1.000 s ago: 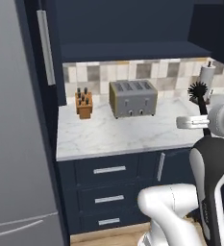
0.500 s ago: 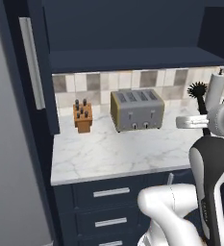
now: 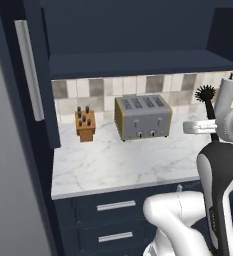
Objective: Pick up the bar soap and dish brush from the sink, and place them back in the cabinet, and close the cabinet doors.
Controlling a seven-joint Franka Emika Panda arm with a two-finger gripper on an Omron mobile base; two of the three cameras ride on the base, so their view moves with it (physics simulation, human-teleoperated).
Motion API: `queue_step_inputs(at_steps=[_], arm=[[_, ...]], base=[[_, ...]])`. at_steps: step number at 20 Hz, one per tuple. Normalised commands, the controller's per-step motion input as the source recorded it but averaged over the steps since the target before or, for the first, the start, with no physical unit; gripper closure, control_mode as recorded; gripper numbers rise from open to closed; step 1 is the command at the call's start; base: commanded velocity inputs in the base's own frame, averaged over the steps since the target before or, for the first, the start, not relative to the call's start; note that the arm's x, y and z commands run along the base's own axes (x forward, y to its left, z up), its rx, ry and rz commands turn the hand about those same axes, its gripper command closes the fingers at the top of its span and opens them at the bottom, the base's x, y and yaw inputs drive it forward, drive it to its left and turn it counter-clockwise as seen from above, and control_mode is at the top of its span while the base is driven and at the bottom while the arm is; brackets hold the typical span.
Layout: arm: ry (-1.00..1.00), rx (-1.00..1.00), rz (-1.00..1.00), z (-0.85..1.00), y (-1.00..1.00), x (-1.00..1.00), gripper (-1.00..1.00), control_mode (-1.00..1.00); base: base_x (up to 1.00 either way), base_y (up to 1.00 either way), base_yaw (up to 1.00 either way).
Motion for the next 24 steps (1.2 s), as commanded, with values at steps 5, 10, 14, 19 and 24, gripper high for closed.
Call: queue_step_inputs(at_steps=[5,10,14,19,24], arm=[[0.0,0.0,0.0,0.0,0.0,0.0,1.0,1.0],[0.0,0.0,0.0,0.0,0.0,0.0,1.0,1.0],[0.0,0.0,0.0,0.0,0.0,0.0,1.0,1.0],[0.0,0.0,0.0,0.0,0.0,0.0,1.0,1.0],[0.0,0.0,0.0,0.0,0.0,0.0,1.0,1.0]], base=[[0.15,-0.11,-0.1],[0.09,-0.12,-0.12],[0.0,-0.09,-0.1],[0.04,-0.03,-0.03],[0.08,-0.05,0.0]])
